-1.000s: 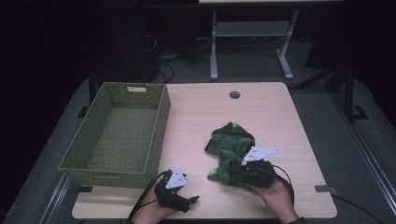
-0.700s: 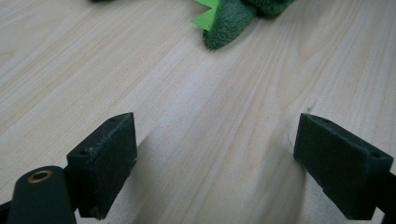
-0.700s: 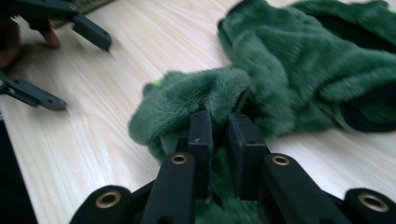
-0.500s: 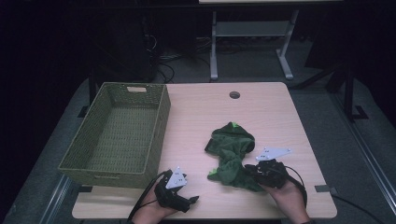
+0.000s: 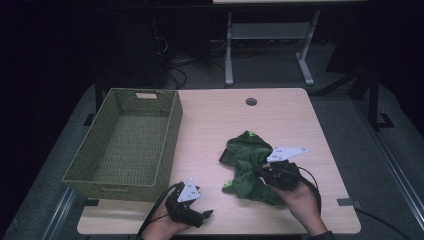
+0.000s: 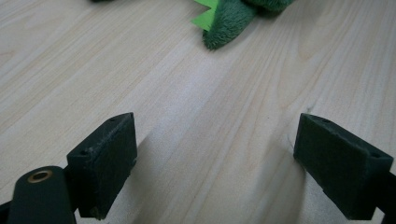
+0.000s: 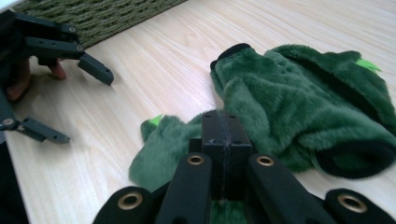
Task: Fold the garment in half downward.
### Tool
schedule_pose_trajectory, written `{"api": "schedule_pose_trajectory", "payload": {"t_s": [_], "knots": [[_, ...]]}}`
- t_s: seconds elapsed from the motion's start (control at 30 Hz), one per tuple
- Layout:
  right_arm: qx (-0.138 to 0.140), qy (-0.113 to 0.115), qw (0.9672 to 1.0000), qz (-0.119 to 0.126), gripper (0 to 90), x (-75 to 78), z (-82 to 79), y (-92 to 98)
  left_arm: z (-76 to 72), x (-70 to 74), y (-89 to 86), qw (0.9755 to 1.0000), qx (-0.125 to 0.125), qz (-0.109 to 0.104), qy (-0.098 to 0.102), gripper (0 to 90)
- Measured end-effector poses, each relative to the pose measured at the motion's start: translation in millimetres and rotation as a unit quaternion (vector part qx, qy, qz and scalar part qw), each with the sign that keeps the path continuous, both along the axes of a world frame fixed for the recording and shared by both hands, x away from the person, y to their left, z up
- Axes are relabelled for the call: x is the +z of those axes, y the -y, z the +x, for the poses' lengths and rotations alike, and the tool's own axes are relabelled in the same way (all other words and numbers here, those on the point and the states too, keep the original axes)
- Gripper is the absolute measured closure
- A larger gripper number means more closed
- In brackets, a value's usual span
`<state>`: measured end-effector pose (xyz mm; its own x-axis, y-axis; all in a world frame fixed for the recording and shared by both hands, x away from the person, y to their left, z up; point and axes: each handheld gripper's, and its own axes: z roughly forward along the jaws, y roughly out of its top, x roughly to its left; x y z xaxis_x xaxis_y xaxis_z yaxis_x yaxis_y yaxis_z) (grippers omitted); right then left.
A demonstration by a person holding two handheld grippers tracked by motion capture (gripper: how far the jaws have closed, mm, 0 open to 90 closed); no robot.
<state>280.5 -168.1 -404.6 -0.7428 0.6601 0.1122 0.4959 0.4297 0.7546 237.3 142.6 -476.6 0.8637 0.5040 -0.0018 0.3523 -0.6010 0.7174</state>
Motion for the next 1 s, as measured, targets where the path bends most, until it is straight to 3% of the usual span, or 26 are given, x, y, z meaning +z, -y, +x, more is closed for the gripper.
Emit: {"api": "schedule_pose_trajectory", "payload": {"t_s": [0.27, 0.47, 0.63, 0.7, 0.77, 1.0], "knots": [[-0.008, -0.043, 0.9982, -0.041, 89.8, -38.2, 11.0, -5.1, 0.0, 0.0, -0.1, 1.0, 0.0, 0.001, 0.0, 12.7], [-0.002, -0.048, 0.9965, -0.069, 89.9, -51.0, 11.6, -15.6, -0.2, 0.0, 0.0, 1.0, 0.0, 0.0, -0.001, 12.7], [-0.001, -0.042, 0.9968, -0.067, 87.4, -47.7, 10.5, -12.6, 0.1, 0.1, -0.2, 1.0, -0.001, 0.001, 0.0, 12.7], [-0.007, -0.038, 0.9979, -0.052, 83.2, -41.5, 8.6, -7.0, -0.2, 0.0, 0.0, 1.0, 0.0, 0.0, -0.002, 12.7], [-0.013, -0.031, 0.9987, -0.039, 82.1, -36.2, 6.1, 1.7, 0.1, 0.1, -0.2, 1.0, -0.001, 0.001, 0.0, 12.7], [-0.03, -0.017, 0.999, -0.029, 74.6, -27.4, -7.6, 41.3, -0.2, -0.1, 0.0, 1.0, 0.0, 0.0, -0.001, 12.7]]}}
